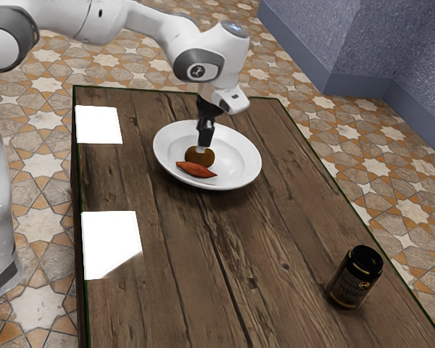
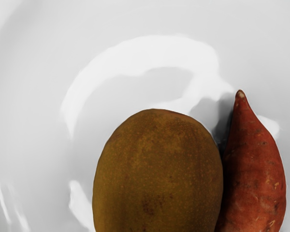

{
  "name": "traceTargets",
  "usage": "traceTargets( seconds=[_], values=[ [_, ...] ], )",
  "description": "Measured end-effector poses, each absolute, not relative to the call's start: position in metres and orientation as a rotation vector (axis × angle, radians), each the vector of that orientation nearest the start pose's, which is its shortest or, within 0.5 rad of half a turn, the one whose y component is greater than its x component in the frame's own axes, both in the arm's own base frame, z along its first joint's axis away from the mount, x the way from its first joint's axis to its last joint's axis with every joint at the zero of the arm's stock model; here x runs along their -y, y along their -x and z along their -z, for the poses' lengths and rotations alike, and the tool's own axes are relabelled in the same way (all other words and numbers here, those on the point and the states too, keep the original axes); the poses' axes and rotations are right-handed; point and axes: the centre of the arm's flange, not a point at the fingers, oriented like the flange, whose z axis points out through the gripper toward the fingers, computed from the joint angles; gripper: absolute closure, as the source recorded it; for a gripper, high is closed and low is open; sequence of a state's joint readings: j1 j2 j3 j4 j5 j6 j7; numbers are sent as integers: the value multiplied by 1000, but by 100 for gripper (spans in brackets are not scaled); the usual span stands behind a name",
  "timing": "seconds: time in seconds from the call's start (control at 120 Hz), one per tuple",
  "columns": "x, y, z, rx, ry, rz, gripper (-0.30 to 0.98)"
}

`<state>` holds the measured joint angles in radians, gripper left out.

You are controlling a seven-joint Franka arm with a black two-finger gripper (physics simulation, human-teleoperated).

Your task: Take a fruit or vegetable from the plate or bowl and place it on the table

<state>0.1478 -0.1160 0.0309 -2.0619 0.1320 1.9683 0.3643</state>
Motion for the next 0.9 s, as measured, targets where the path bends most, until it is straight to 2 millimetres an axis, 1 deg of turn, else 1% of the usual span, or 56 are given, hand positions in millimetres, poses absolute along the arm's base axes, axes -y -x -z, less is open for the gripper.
traceTargets(
  seconds=[0.108,0.275,0.417,0.7,0.833,0.9],
  values=[
    [-102,-519,-482,-408,2991,13,0],
    [-101,-518,-463,-473,2985,12,0],
    [-103,-520,-451,-514,2979,11,0],
    [-106,-523,-447,-569,2965,28,2],
    [-105,-525,-441,-593,2964,16,8],
    [-104,-526,-440,-602,2962,15,13]
  ],
)
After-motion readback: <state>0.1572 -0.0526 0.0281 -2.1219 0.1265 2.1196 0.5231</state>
